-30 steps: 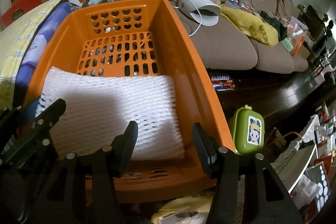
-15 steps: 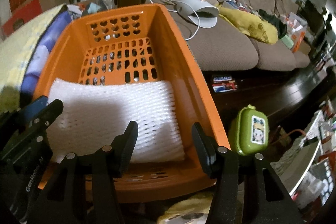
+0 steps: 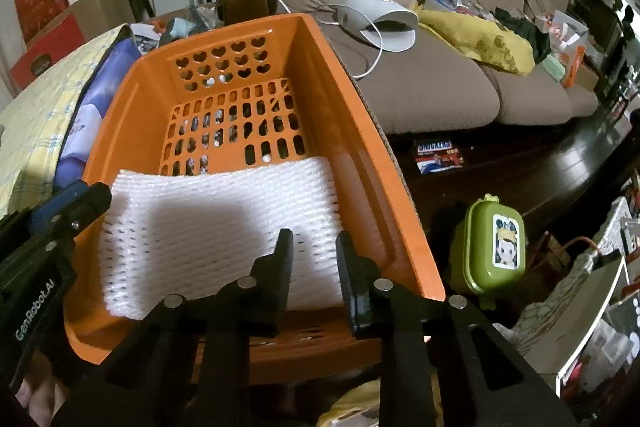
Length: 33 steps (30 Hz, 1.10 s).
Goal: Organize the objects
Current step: 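Open both tools and release the foam net stack inside the basket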
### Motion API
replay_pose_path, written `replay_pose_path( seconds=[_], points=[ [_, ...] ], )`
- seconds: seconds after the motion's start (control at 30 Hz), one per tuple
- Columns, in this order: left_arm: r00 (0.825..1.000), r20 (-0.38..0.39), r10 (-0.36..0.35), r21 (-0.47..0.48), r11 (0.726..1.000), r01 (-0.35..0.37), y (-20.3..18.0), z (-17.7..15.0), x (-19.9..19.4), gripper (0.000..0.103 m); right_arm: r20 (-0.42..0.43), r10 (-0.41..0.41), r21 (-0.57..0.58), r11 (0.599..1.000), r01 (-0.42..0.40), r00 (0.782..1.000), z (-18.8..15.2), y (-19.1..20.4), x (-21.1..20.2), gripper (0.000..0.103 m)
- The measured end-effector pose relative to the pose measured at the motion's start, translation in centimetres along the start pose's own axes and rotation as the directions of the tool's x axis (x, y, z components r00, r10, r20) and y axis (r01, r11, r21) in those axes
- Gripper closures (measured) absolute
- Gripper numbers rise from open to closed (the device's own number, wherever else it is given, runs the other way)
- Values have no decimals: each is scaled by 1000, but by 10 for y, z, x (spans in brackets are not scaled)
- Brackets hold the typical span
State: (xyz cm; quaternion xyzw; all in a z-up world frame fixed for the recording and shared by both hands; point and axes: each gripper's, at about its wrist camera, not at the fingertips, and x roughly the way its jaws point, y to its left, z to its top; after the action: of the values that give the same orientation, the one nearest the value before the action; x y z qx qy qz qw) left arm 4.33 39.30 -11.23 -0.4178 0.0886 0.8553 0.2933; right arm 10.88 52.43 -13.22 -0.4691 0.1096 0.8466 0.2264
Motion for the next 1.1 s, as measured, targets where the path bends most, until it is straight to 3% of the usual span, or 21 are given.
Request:
replay_pose_path(
  seconds=[0.13,0.33,0.5,0.73,0.9,1.0,1.1],
  points=[
    [999,-26,-26,34,999,27,-6,-4,7,92,-6,-11,-12,1000,11,1000,-1,2,1,84],
    [993,-108,-50,97,993,61,-23,-12,21,92,-10,-34,0,999,34,999,-1,-5,1,84],
    [985,-160,-60,105,992,77,-28,-18,32,92,-24,-31,-15,999,31,999,-2,-2,5,84],
    [982,-175,-75,86,992,91,-27,-19,35,93,-57,3,-18,1000,-4,998,-4,0,12,87],
    [979,-195,-65,92,992,85,-31,-20,42,93,-72,-2,-6,1000,1,997,-5,-3,15,86],
    [974,-218,-64,98,991,88,-35,-21,45,93,-60,-45,-35,998,43,997,-5,-1,14,86],
    [963,-267,-23,140,988,63,-42,-23,52,93,-69,-52,-41,998,49,996,-6,0,17,86]
  ],
)
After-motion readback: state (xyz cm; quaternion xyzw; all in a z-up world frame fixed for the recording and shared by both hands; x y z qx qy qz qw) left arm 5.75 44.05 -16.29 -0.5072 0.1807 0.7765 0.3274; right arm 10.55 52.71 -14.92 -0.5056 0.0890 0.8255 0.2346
